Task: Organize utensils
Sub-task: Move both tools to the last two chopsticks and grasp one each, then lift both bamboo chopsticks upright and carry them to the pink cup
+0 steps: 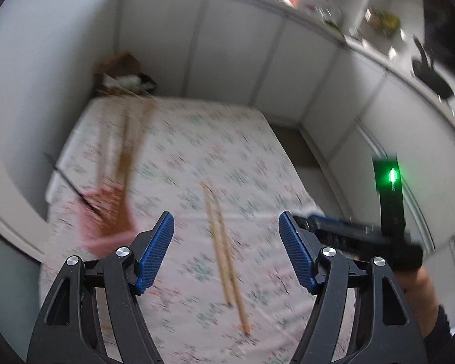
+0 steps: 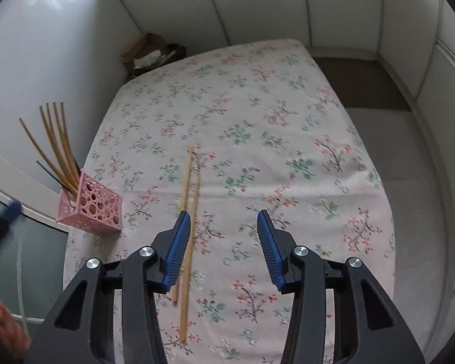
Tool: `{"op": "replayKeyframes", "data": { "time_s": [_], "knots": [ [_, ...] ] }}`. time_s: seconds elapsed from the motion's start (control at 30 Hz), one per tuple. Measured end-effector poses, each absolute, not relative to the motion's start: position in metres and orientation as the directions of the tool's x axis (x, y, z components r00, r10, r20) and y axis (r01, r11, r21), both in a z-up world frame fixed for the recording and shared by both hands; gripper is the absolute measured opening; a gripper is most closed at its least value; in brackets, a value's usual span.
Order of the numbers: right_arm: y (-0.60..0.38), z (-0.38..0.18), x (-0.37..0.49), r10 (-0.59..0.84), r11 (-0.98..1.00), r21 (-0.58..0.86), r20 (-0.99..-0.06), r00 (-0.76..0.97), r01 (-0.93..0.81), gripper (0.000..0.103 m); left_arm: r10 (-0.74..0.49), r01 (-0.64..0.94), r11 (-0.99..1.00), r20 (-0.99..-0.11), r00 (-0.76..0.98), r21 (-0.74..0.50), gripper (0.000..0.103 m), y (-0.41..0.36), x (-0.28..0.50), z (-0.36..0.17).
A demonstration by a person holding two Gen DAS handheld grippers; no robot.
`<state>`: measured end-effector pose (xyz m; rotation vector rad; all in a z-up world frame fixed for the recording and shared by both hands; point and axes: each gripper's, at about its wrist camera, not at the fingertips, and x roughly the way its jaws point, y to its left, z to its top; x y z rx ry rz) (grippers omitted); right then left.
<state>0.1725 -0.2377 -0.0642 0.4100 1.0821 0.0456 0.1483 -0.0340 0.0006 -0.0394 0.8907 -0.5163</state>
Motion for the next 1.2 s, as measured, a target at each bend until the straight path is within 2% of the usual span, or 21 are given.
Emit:
{"op": "replayKeyframes", "data": {
  "time_s": [0.3,0.4,0.5,0.67,0.8,0.9,0.93,0.97,1.07,1.2],
  "knots": [
    [-0.260,-0.067,0.169,0.214,0.912,0.347,-0.858,0.468,0.219,0.045,-0.345,0.359,0.909,-0.867,0.359,-0.213,0.058,-0.080,0.190,-0.083],
    [-0.267,-0.073,0.168,0.213,0.905,0.351,-0.863,0.458,0.240,0.040,-0.289,0.339,0.925,-0.894,0.343,-0.169,0.052,-0.089,0.207,-0.104],
    [-0.271,-0.073,0.167,0.225,0.894,0.371,-0.855,0.467,0.249,0.036,-0.256,0.314,0.937,-0.909,0.327,-0.151,0.048,-0.091,0.223,-0.124],
    [-0.272,-0.069,0.168,0.228,0.891,0.380,-0.847,0.480,0.248,0.029,-0.236,0.263,0.952,-0.926,0.293,-0.159,0.031,-0.088,0.248,-0.144],
    [-0.270,-0.070,0.169,0.230,0.893,0.379,-0.848,0.477,0.244,0.028,-0.207,0.279,0.952,-0.939,0.276,-0.128,0.029,-0.094,0.256,-0.161],
    [-0.266,-0.070,0.172,0.229,0.900,0.370,-0.851,0.472,0.232,0.028,-0.155,0.312,0.948,-0.944,0.293,-0.059,0.029,-0.104,0.257,-0.168],
    [-0.265,-0.070,0.171,0.230,0.900,0.370,-0.852,0.470,0.230,0.028,-0.115,0.340,0.940,-0.946,0.303,-0.005,0.023,-0.111,0.256,-0.169],
    [-0.263,-0.072,0.172,0.232,0.902,0.367,-0.855,0.464,0.225,0.028,-0.119,0.354,0.935,-0.947,0.298,-0.007,0.006,-0.114,0.255,-0.169],
    [-0.256,-0.082,0.174,0.222,0.919,0.334,-0.876,0.429,0.208,0.028,-0.177,0.351,0.933,-0.948,0.266,-0.076,0.006,-0.110,0.252,-0.165],
    [-0.251,-0.096,0.177,0.218,0.927,0.314,-0.896,0.387,0.205,0.028,-0.281,0.385,0.911,-0.907,0.315,-0.148,0.006,-0.105,0.240,-0.136]
  ]
}}
